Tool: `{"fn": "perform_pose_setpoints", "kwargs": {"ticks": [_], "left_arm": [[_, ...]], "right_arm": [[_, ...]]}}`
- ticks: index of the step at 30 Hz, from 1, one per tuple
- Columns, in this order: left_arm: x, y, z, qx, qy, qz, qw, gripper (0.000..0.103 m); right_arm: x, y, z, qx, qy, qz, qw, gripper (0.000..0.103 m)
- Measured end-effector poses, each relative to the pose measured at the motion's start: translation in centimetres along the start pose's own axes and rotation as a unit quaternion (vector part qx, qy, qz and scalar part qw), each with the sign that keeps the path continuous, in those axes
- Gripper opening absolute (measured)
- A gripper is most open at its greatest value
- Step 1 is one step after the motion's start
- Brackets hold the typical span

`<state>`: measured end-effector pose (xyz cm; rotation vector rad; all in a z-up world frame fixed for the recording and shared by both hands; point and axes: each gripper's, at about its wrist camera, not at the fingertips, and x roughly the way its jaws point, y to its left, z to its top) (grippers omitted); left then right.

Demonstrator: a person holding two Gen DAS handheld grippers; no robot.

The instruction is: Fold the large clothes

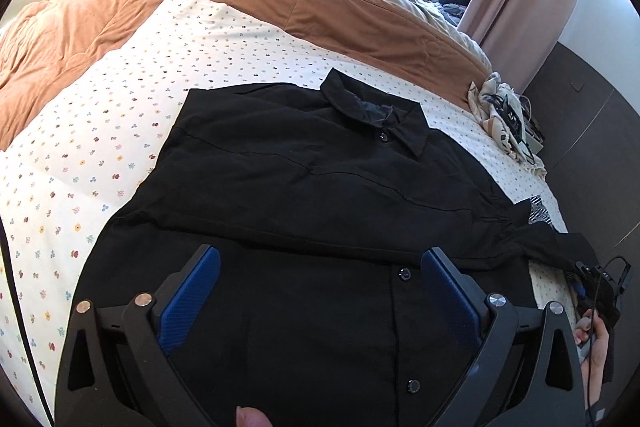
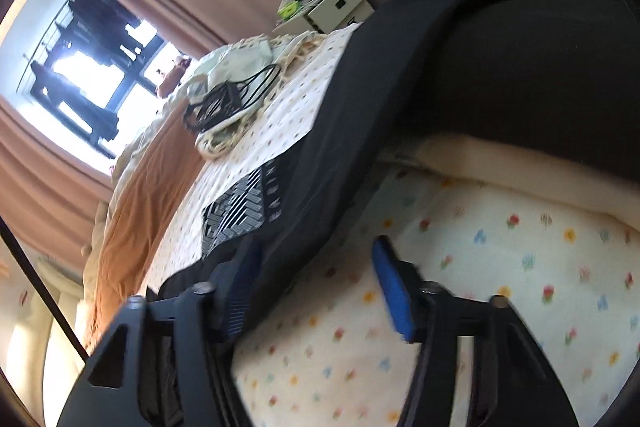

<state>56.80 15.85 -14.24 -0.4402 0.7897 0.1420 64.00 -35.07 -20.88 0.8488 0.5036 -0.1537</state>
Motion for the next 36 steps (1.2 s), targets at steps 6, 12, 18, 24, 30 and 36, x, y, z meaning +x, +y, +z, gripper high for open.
{"fn": "perform_pose_setpoints", "kwargs": {"ticks": [6,12,18,24,30,36], "left_arm": [[-0.4,0.8,0.2,-0.017,-0.008,0.0,0.9998,0.103],[-1.6,1.2,0.7,-0.029,-0.016,-0.007,0.9994,0.103],[-3.8,1.6,1.4,-0.039,-0.033,-0.018,0.9985,0.103],[-6.2,3.1,1.7,-0.053,-0.046,-0.025,0.9972,0.103],[-8.9,5.4,2.1,-0.066,-0.064,-0.021,0.9955,0.103],[-11.2,8.4,2.3,-0.084,-0.079,-0.004,0.9933,0.103]], "right_arm": [[-0.5,0.2,-0.5,0.001,-0.02,0.043,0.999,0.0],[-3.4,4.0,-1.4,-0.021,-0.049,0.103,0.993,0.0],[-6.1,10.4,-4.0,-0.066,-0.046,0.168,0.983,0.0],[-6.5,16.0,-7.7,-0.1,-0.022,0.212,0.972,0.0],[-5.0,20.1,-11.2,-0.117,0.013,0.221,0.968,0.0],[-2.6,22.7,-11.9,-0.165,0.057,0.206,0.963,0.0]]}}
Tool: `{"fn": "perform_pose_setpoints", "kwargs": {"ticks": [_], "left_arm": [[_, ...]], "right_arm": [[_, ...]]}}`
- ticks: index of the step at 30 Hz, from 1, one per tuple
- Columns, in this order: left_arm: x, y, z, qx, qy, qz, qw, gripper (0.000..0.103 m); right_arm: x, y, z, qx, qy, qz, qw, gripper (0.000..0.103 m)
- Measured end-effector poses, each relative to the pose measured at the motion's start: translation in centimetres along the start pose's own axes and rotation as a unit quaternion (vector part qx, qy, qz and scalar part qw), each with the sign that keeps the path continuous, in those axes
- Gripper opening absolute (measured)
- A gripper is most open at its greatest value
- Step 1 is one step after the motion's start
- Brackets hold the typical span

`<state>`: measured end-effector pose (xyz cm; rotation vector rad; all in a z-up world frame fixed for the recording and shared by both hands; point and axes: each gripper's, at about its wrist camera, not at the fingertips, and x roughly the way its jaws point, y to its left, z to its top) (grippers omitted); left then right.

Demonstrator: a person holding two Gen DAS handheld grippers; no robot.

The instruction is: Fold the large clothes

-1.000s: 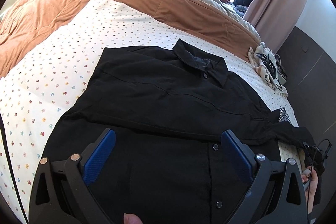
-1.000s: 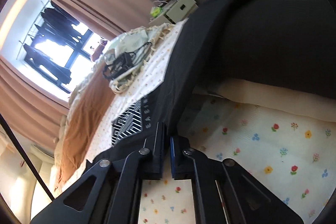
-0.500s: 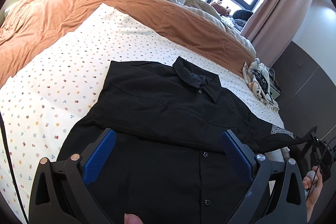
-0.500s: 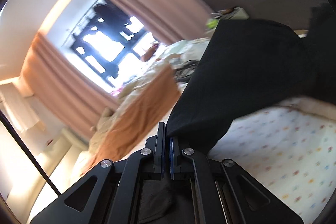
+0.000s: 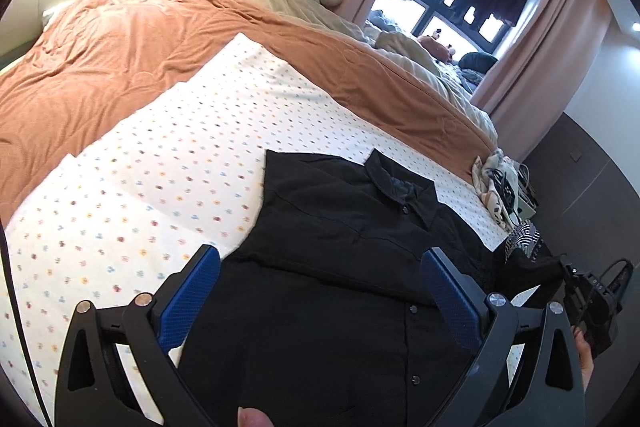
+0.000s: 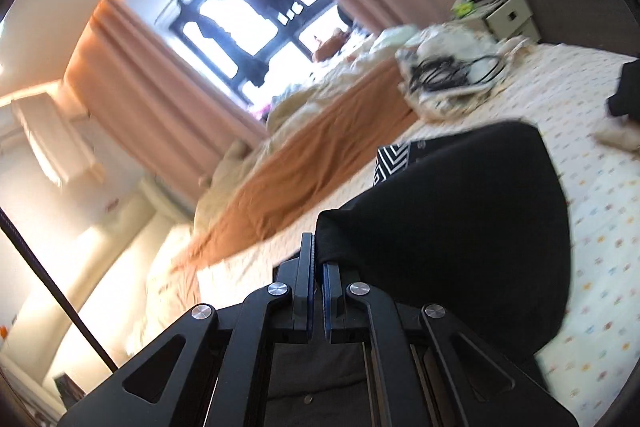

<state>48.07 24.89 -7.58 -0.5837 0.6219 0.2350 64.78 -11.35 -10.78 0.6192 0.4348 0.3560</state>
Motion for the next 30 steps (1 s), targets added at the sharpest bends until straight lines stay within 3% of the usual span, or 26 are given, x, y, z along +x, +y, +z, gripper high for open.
{"fn": "perform_pose_setpoints", "kwargs": {"ticks": [1,7,12,14,15,16,18,25,30], "left_arm": [[-0.4,0.6,0.2,-0.003,-0.004,0.006,1.0,0.103],[-1.9,3.8,1.1,-0.035,-0.018,0.022,0.999,0.103],[-2.0,4.7,1.2,-0.051,-0.019,0.022,0.9983,0.103],[-1.7,4.4,1.0,-0.048,-0.014,0.018,0.9986,0.103],[-1.5,4.1,0.9,-0.046,-0.011,0.016,0.9988,0.103],[-1.3,3.9,0.9,-0.044,-0.008,0.014,0.9989,0.103],[-1.1,3.2,0.6,-0.038,-0.003,0.006,0.9993,0.103],[-0.3,1.4,0.0,-0.023,0.012,-0.015,0.9995,0.103],[0.2,0.6,-0.5,-0.011,0.022,-0.018,0.9995,0.103]], "right_arm": [[0.2,-0.1,1.0,-0.005,0.009,-0.002,1.0,0.0],[6.8,2.3,-0.6,-0.047,0.108,-0.019,0.993,0.0],[12.4,1.9,-2.5,-0.06,0.234,-0.078,0.967,0.003],[13.5,1.0,-3.1,-0.047,0.284,-0.089,0.954,0.012],[13.4,0.6,-2.9,-0.035,0.295,-0.083,0.951,0.025],[13.4,0.1,-2.2,-0.017,0.301,-0.074,0.951,0.055],[12.2,-0.3,-1.0,0.01,0.302,-0.057,0.951,0.098],[4.4,-2.3,6.7,0.029,0.225,-0.033,0.973,0.098],[0.1,-6.2,11.6,0.04,0.153,-0.084,0.984,0.098]]}}
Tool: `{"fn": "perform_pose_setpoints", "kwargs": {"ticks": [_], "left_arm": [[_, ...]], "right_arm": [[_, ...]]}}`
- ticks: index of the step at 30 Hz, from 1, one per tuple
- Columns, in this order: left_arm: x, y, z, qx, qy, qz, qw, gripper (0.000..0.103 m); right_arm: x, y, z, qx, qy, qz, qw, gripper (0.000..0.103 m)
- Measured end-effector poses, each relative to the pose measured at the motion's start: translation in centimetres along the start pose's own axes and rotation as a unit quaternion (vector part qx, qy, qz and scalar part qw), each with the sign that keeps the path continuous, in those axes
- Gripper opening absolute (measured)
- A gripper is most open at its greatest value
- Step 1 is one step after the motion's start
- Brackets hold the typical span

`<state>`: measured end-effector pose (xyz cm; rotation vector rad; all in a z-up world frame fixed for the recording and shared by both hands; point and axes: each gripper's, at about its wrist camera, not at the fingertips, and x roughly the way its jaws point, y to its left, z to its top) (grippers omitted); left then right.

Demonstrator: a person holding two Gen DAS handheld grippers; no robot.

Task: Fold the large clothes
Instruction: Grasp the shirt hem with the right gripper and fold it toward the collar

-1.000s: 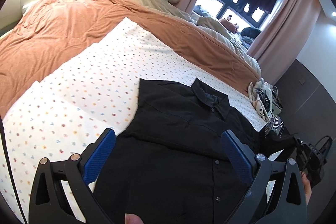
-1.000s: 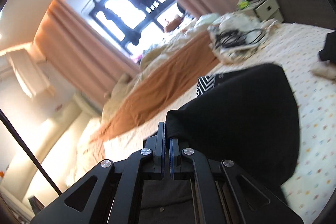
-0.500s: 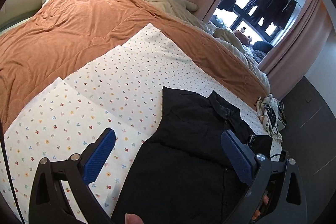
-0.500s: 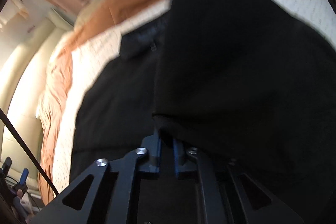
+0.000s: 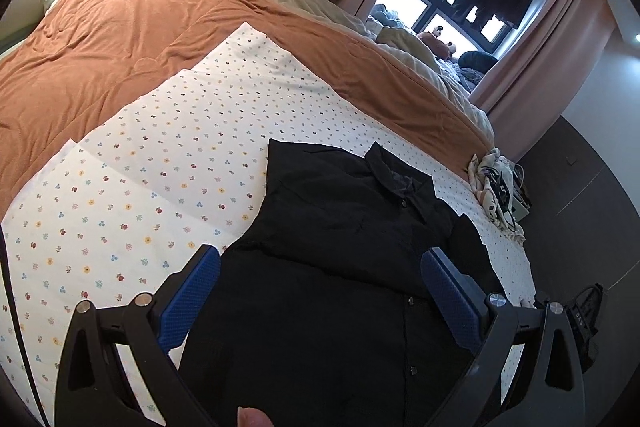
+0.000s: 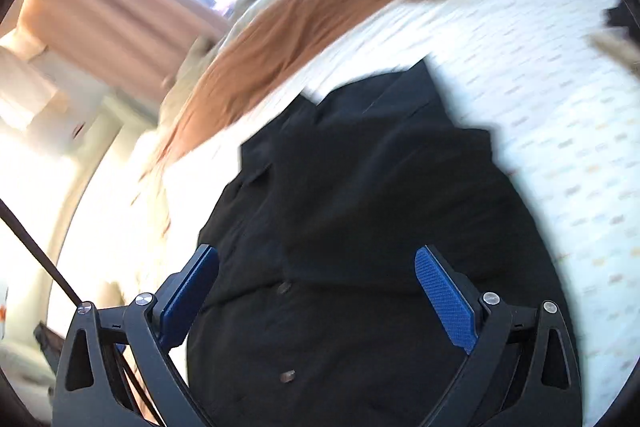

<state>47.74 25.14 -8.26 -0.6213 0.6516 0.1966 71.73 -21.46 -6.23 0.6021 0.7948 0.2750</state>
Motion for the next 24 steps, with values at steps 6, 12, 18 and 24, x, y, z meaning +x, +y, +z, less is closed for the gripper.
{"fn": "perform_pose_setpoints", "kwargs": {"ticks": [6,12,18,24], "left_arm": [[0.2,0.4,0.0,0.002,-0.002,0.01,0.9999,0.103],[1.5,1.1,0.1,-0.008,0.008,0.016,0.9998,0.103],[1.7,0.6,0.1,-0.007,0.009,0.013,0.9998,0.103],[1.6,0.5,0.0,0.0,0.014,0.014,0.9998,0.103]], "right_arm": [[-0.5,-4.9,1.7,0.042,0.011,-0.054,0.998,0.088],[0.9,-3.8,0.2,0.019,0.038,-0.097,0.994,0.07],[4.3,-2.4,-2.0,-0.013,0.081,-0.14,0.987,0.056],[5.3,0.0,-1.7,-0.013,0.065,-0.139,0.988,0.023]]}}
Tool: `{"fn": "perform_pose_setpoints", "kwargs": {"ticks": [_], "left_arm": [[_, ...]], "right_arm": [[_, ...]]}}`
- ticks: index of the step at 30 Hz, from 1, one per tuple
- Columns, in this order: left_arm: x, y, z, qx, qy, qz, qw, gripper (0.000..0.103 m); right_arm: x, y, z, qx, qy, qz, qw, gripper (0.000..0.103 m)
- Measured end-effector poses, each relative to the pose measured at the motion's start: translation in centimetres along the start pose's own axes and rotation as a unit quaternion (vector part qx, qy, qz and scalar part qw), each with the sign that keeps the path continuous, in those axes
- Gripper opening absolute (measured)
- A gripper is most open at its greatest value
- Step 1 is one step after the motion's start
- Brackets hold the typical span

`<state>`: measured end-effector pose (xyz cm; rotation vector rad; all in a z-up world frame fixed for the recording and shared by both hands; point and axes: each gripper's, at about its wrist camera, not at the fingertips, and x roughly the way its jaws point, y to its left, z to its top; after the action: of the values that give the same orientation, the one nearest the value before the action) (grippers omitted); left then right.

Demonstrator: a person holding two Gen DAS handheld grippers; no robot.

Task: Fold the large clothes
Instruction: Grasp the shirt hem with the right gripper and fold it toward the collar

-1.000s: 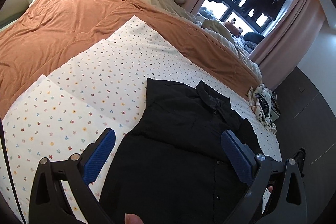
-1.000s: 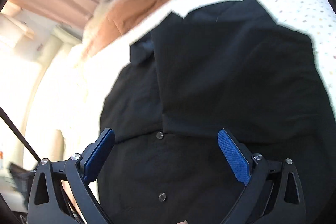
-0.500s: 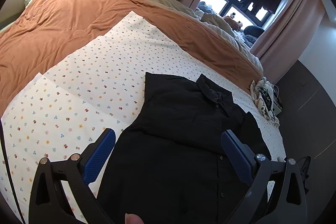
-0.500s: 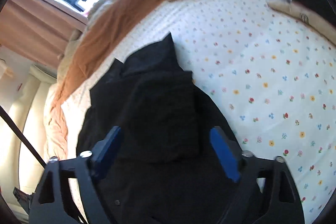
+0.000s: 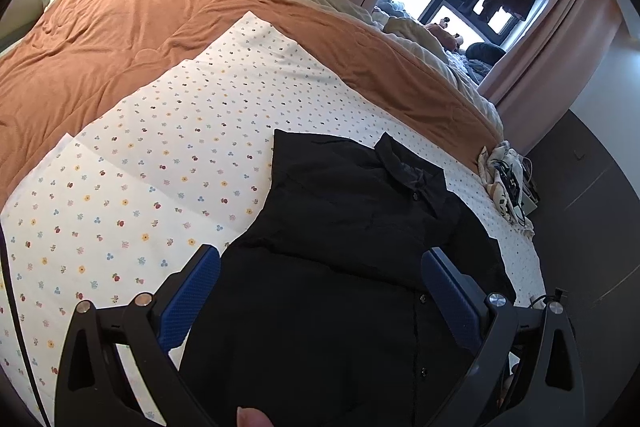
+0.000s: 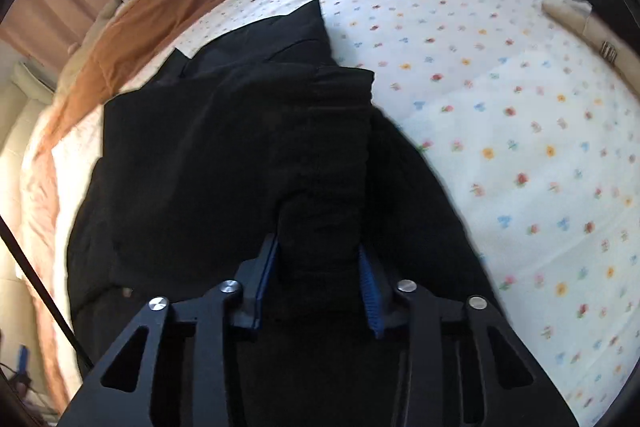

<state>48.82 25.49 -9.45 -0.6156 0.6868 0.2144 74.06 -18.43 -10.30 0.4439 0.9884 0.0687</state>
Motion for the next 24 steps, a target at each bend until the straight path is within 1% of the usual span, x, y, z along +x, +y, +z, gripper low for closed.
{"fn": "perform_pose_setpoints", "kwargs": {"ticks": [1,5,9,11,14,18,19,22,24], "left_arm": [[-0.1,0.1,0.0,0.0,0.0,0.0,1.0,0.103],[-0.7,1.0,0.2,-0.003,-0.004,0.001,1.0,0.103],[-1.0,2.6,0.3,-0.004,-0.001,0.019,0.9998,0.103],[-1.1,3.5,0.3,-0.004,0.0,0.027,0.9996,0.103],[-1.4,4.9,0.3,0.001,0.001,0.04,0.9992,0.103],[-1.6,7.1,0.3,0.012,0.006,0.062,0.998,0.103],[-1.6,7.6,0.4,0.013,0.007,0.067,0.9977,0.103],[-2.0,9.4,0.4,0.009,0.008,0.076,0.9971,0.103],[-2.3,10.5,0.6,0.001,0.008,0.079,0.9968,0.103]], "right_arm": [[-0.2,0.3,0.0,0.003,-0.003,0.006,1.0,0.021],[-1.6,1.9,0.0,0.012,-0.027,0.064,0.998,0.02],[-3.8,4.6,-0.7,0.001,-0.061,0.11,0.992,0.02],[-4.1,5.8,-1.2,-0.004,-0.072,0.128,0.989,0.02],[-4.4,7.9,-2.0,-0.012,-0.079,0.152,0.985,0.02],[-4.2,9.8,-3.3,-0.014,-0.077,0.173,0.982,0.02],[-3.4,10.0,-4.2,-0.014,-0.076,0.178,0.981,0.02],[-1.3,11.6,-5.0,-0.016,-0.072,0.192,0.979,0.02],[-0.8,12.6,-5.4,-0.018,-0.071,0.203,0.976,0.02]]}}
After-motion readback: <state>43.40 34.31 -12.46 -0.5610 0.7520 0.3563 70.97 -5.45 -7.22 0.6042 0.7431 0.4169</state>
